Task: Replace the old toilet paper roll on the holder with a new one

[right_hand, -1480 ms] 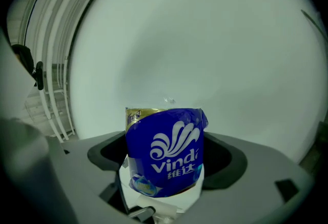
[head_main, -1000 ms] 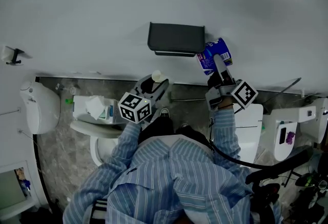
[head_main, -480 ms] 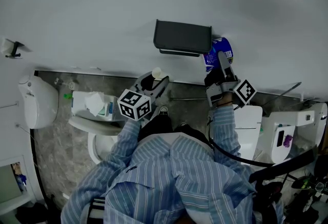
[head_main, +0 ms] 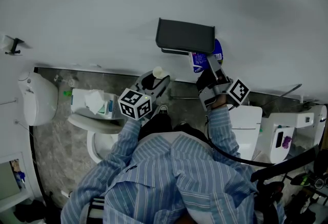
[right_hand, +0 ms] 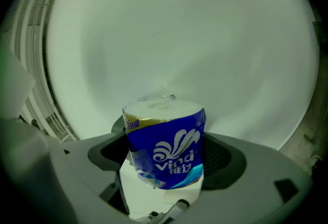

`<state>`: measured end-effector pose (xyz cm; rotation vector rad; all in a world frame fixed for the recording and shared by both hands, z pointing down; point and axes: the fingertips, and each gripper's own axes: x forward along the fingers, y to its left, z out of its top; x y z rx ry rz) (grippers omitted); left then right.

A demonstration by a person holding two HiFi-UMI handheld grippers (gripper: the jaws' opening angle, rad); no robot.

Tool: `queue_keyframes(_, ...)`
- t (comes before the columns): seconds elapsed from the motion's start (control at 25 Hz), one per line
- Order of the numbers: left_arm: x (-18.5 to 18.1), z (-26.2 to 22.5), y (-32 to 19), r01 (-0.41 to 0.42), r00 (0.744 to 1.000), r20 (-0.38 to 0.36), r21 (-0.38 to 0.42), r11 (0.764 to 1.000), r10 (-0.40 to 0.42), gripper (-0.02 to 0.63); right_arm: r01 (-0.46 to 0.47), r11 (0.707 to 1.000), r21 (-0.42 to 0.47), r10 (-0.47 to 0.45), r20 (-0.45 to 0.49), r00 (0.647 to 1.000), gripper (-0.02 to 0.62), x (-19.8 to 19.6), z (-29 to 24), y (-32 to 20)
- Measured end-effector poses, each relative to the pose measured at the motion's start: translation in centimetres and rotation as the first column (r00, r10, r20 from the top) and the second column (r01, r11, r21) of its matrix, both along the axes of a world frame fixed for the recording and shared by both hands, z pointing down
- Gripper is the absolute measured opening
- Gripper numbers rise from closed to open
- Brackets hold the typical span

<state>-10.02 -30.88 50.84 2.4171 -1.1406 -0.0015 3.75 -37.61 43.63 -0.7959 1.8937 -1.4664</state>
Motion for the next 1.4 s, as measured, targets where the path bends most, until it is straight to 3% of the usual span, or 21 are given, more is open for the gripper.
queue_keyframes(0.28,0.1,-0.1,-0.1,0.014,1.0,0.003,-0.003,1.0,-0.014,0.183,0.123,0.992,0.02,-0.122,-0.046,0.991,0.428,-3.5,-0.1,0.6)
queue_keyframes(0.84,-0.8,-0.1,0.5,0.087,0.996,0.016,-0.009,0.996,-0.086,0.183,0.293,0.956,-0.007,-0.293,-0.003,0.956,0.414,-7.8,0.9,2.1)
queue_keyframes(1.4,-1.3,-0.2,2.7,0.125,0.992,0.037,-0.006,0.992,-0.125,0.183,0.315,0.949,0.011,-0.315,0.018,0.949,0.413,-8.0,1.1,3.4)
